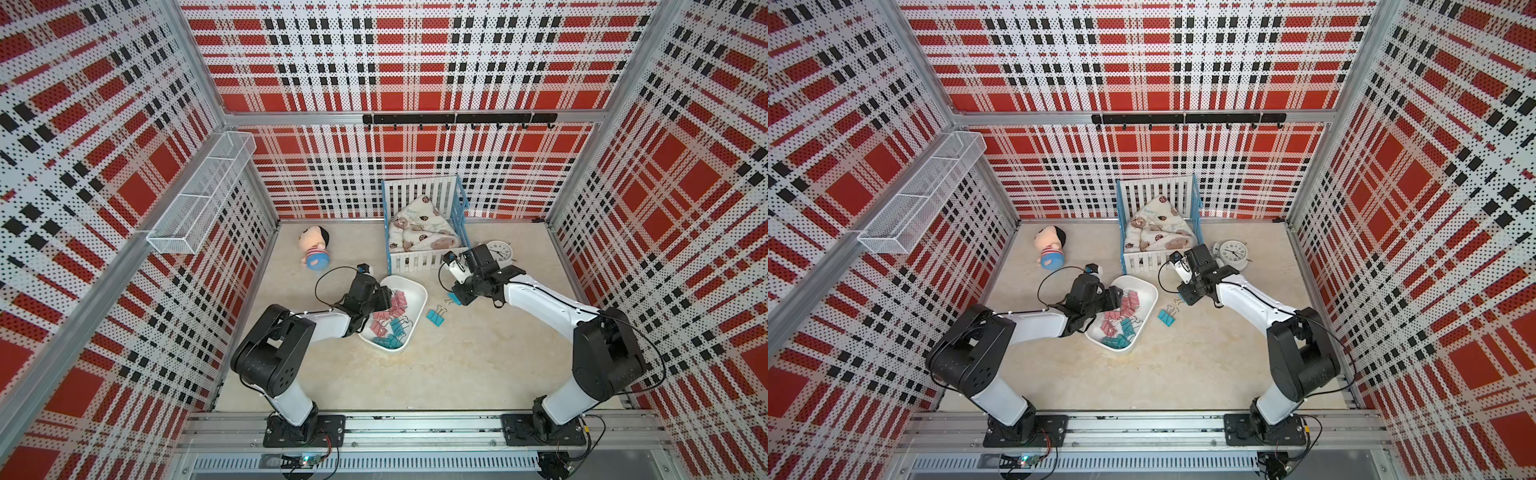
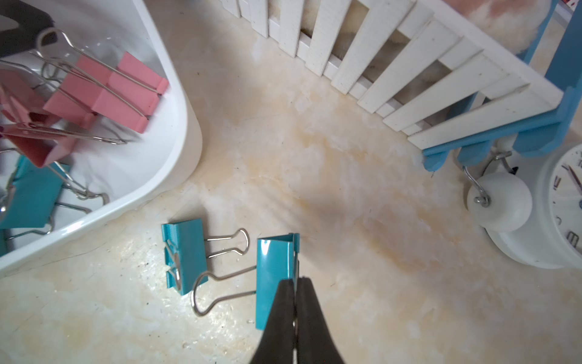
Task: Take out the binder clips from the storage box
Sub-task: Place the binder clip at the center of the board.
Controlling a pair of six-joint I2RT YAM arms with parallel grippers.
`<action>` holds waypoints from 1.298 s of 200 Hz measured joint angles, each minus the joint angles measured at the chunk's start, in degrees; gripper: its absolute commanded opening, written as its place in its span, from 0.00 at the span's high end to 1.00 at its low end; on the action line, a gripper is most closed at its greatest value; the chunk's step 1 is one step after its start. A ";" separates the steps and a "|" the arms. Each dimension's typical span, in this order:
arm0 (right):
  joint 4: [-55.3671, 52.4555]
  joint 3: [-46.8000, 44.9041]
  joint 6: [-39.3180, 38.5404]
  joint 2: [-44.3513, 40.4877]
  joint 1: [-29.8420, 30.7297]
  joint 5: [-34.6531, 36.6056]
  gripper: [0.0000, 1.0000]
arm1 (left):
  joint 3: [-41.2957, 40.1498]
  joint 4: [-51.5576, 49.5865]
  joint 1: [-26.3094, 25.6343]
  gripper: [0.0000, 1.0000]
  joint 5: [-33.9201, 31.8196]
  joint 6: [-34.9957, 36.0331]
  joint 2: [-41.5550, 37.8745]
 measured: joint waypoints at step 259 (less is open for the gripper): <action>3.13 7.56 2.95 13.00 2.56 1.18 0.68 | 0.81 -0.72 0.13 0.32 0.26 0.87 0.83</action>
